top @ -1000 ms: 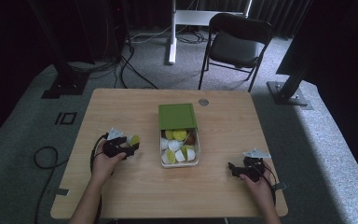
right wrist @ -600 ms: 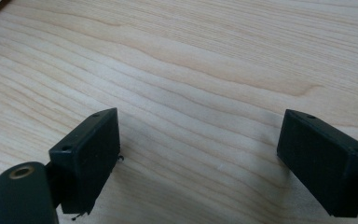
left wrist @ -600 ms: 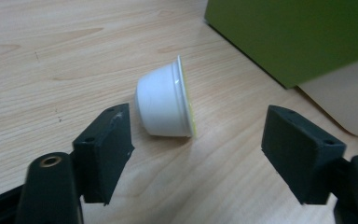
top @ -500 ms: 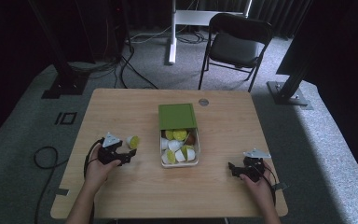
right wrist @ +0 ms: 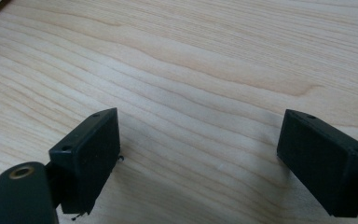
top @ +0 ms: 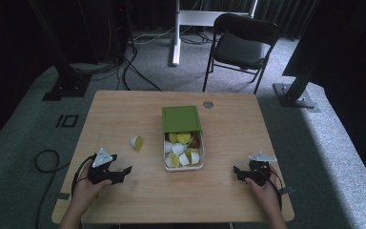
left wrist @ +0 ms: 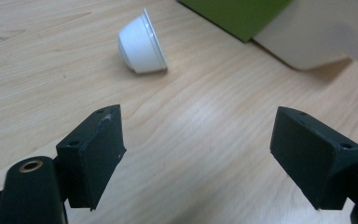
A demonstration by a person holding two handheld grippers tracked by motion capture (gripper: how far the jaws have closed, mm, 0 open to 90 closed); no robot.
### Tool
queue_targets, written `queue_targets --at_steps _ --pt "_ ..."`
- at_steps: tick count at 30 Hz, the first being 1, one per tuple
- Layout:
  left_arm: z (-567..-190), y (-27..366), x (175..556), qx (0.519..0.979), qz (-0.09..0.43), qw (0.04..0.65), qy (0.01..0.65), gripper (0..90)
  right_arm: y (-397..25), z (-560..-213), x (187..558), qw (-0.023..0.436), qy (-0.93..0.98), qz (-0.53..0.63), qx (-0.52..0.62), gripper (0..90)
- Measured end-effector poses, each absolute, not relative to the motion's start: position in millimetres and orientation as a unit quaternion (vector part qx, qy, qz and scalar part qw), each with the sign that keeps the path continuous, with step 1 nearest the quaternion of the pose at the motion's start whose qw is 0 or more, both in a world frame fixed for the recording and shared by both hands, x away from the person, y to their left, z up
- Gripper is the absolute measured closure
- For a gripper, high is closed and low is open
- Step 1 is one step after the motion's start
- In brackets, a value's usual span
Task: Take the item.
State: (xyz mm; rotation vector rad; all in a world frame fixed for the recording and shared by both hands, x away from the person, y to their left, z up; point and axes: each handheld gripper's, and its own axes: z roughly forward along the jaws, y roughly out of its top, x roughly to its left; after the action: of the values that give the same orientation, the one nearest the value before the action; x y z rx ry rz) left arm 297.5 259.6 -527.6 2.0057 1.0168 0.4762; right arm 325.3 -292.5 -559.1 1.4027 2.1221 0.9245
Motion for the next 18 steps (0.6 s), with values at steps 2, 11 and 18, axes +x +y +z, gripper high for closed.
queue_targets --at_steps 2,11,18 --pt "-529.1 262.3 293.0 0.801 0.189 0.408 0.396 18.6 -292.5 -559.1 325.3 0.216 0.766 0.334 0.506 12.9" --pt "-539.7 276.2 273.9 0.808 0.182 0.414 0.378 18.6 -292.5 -559.0 325.3 0.215 0.765 0.334 0.506 12.9" --pt "-547.3 287.2 259.6 0.819 0.174 0.397 0.376 18.6 -292.5 -559.1 325.3 0.216 0.765 0.334 0.506 12.9"
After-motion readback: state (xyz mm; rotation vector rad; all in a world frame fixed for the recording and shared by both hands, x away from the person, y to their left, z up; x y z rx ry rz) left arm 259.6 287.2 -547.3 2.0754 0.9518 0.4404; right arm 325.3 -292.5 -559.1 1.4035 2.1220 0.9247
